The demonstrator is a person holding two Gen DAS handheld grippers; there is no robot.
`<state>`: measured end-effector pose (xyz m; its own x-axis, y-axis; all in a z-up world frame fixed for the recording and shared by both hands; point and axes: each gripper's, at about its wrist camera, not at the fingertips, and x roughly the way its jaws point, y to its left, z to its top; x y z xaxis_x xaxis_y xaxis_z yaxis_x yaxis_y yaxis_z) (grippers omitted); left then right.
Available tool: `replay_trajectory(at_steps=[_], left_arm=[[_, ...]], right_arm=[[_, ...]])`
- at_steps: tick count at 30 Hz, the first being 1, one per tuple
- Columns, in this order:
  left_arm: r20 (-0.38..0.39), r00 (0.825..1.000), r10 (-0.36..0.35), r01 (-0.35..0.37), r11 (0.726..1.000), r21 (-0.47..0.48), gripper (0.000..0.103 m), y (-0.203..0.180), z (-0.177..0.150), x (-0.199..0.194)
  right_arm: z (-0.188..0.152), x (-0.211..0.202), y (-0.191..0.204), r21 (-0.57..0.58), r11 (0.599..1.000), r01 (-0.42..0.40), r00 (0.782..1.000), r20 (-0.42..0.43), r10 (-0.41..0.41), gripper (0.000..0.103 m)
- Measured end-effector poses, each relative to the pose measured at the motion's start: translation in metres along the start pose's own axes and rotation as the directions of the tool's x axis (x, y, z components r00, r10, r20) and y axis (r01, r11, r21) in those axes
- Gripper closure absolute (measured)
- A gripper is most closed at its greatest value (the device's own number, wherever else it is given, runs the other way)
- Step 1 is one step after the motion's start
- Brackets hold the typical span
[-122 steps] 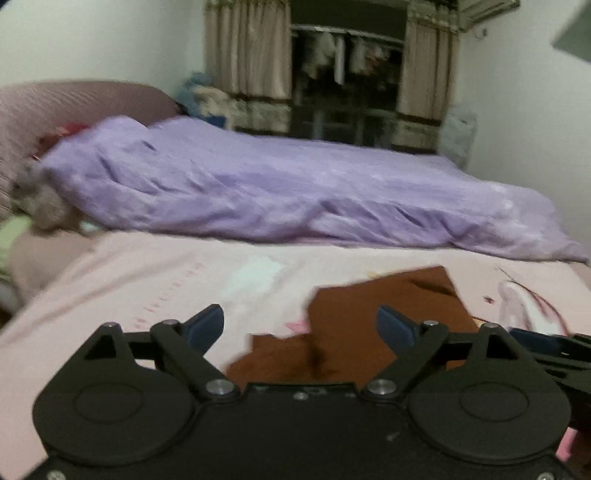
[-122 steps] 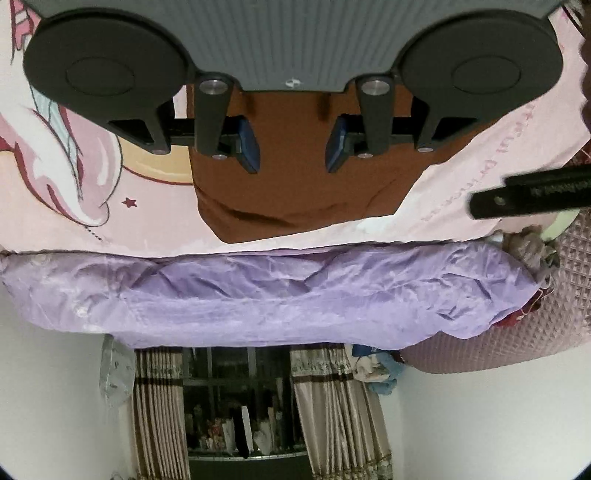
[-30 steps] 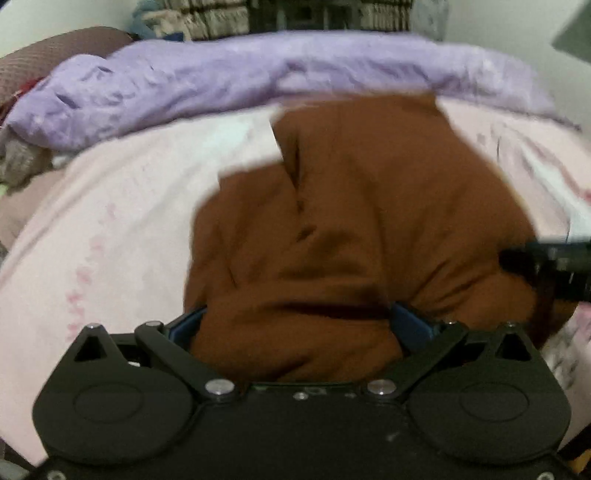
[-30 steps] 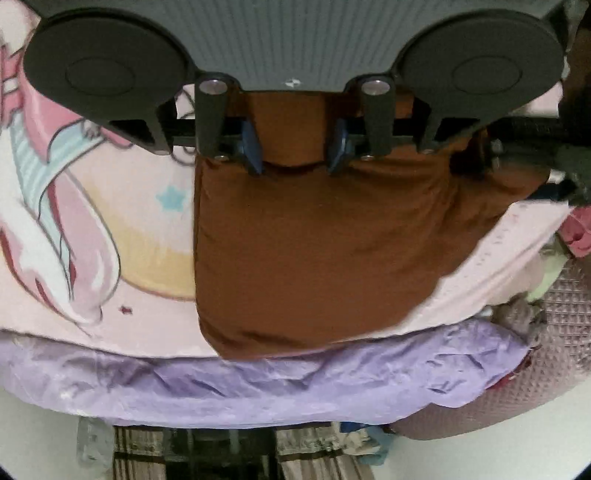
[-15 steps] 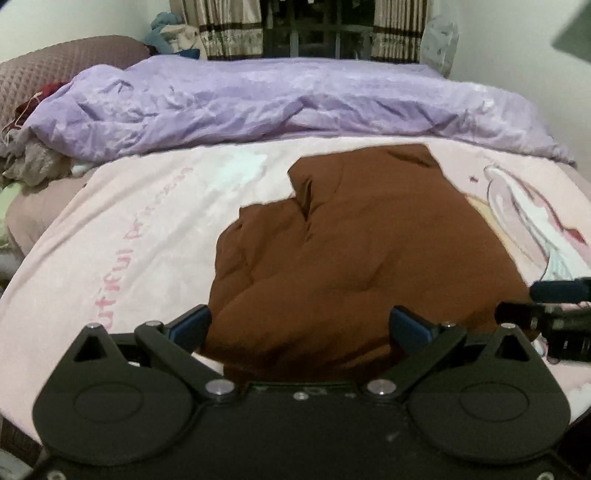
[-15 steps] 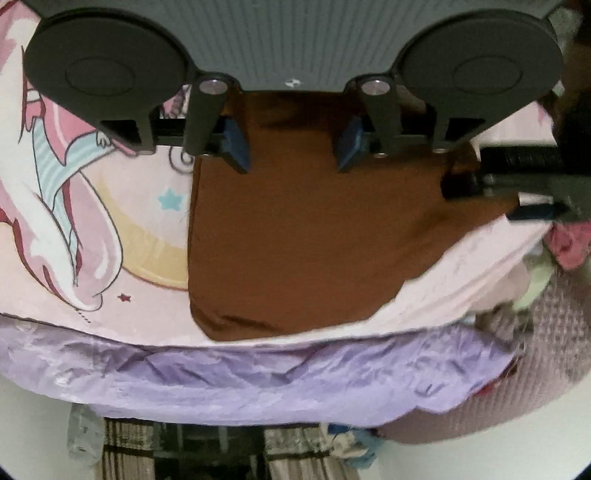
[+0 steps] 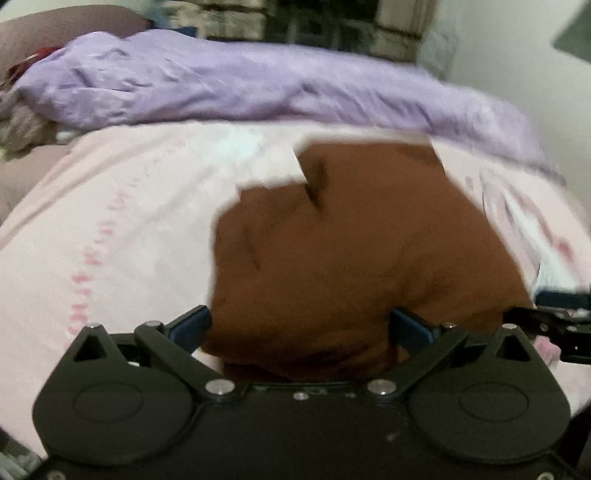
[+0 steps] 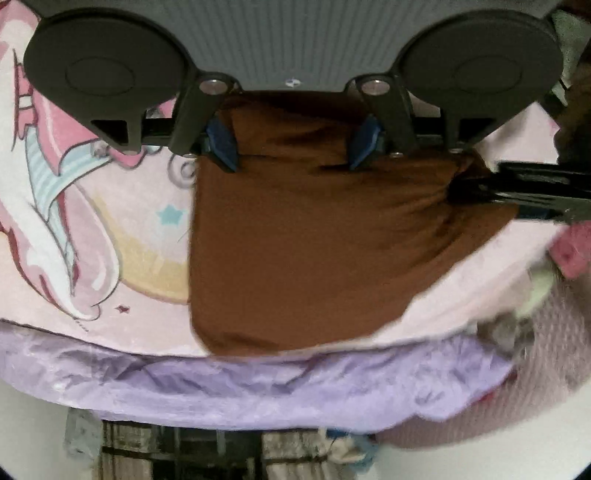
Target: Fold large clothes
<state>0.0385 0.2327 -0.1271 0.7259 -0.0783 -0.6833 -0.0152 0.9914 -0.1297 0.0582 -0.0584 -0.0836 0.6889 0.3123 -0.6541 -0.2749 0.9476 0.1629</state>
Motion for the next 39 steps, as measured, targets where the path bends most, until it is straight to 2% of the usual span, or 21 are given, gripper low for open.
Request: replay_trajectory(at_steps=[2, 3, 5, 7, 10, 13, 16, 20, 21, 25, 30, 34, 35, 37, 38, 39], left_arm=[[0.055, 0.998, 0.029, -0.026, 0.998, -0.054, 0.0, 0.015, 0.015, -0.009], [0.056, 0.998, 0.04, -0.036, 0.996, -0.08, 0.0, 0.024, 0.023, -0.007], [0.007, 0.999, 0.039, -0.038, 0.991, -0.132, 0.0, 0.04, 0.034, 0.009], [-0.064, 0.998, 0.0, -0.012, 0.982, -0.191, 0.0, 0.053, 0.039, 0.031], [-0.142, 0.988, -0.064, 0.025, 0.965, -0.263, 0.0, 0.059, 0.039, 0.058], [-0.2, 0.971, -0.133, 0.072, 0.955, -0.287, 0.0, 0.055, 0.039, 0.081], [-0.244, 0.955, -0.166, 0.092, 0.953, -0.289, 0.0, 0.051, 0.038, 0.102], [-0.295, 0.911, -0.289, 0.185, 0.924, -0.334, 0.0, 0.051, 0.042, 0.13], [-0.303, 0.904, -0.301, 0.194, 0.922, -0.336, 0.0, 0.05, 0.042, 0.136], [-0.312, 0.912, -0.264, 0.178, 0.944, -0.279, 0.0, 0.038, 0.05, 0.145], [-0.298, 0.928, -0.225, 0.157, 0.959, -0.235, 0.0, 0.028, 0.055, 0.156], [-0.26, 0.943, -0.21, 0.152, 0.962, -0.227, 0.0, 0.028, 0.052, 0.154], [-0.235, 0.951, -0.202, 0.151, 0.964, -0.217, 0.006, 0.027, 0.05, 0.153], [-0.204, 0.956, -0.212, 0.17, 0.964, -0.204, 0.027, 0.023, 0.047, 0.149], [-0.192, 0.954, -0.229, 0.186, 0.958, -0.22, 0.042, 0.023, 0.047, 0.146], [-0.183, 0.955, -0.235, 0.192, 0.956, -0.223, 0.051, 0.022, 0.047, 0.143]], right_arm=[[0.009, -0.007, -0.012, 0.022, 0.999, 0.047, 0.997, 0.053, -0.048, 0.01], [0.012, -0.007, -0.019, 0.035, 0.998, 0.061, 0.995, 0.076, -0.064, 0.008], [0.019, 0.003, -0.037, 0.075, 0.995, 0.059, 0.996, 0.064, -0.064, 0.008], [0.025, 0.024, -0.058, 0.142, 0.99, 0.016, 1.0, -0.004, -0.016, 0.007], [0.029, 0.048, -0.084, 0.268, 0.96, -0.078, 0.992, -0.07, 0.101, 0.0], [0.032, 0.062, -0.097, 0.328, 0.931, -0.16, 0.977, -0.08, 0.196, 0.0], [0.036, 0.08, -0.1, 0.347, 0.913, -0.215, 0.959, -0.103, 0.266, 0.0], [0.041, 0.1, -0.094, 0.358, 0.892, -0.275, 0.934, -0.122, 0.337, 0.0], [0.044, 0.102, -0.091, 0.356, 0.892, -0.278, 0.931, -0.129, 0.341, 0.0], [0.05, 0.119, -0.084, 0.354, 0.891, -0.284, 0.925, -0.145, 0.352, 0.0], [0.053, 0.137, -0.089, 0.393, 0.87, -0.299, 0.912, -0.149, 0.381, 0.0], [0.05, 0.137, -0.086, 0.374, 0.882, -0.287, 0.921, -0.146, 0.362, 0.0], [0.05, 0.137, -0.085, 0.373, 0.884, -0.282, 0.924, -0.142, 0.354, 0.0], [0.049, 0.134, -0.078, 0.339, 0.906, -0.255, 0.939, -0.135, 0.315, 0.0], [0.05, 0.131, -0.074, 0.318, 0.918, -0.239, 0.947, -0.131, 0.292, 0.0], [0.05, 0.128, -0.071, 0.302, 0.926, -0.228, 0.952, -0.131, 0.278, 0.007]])
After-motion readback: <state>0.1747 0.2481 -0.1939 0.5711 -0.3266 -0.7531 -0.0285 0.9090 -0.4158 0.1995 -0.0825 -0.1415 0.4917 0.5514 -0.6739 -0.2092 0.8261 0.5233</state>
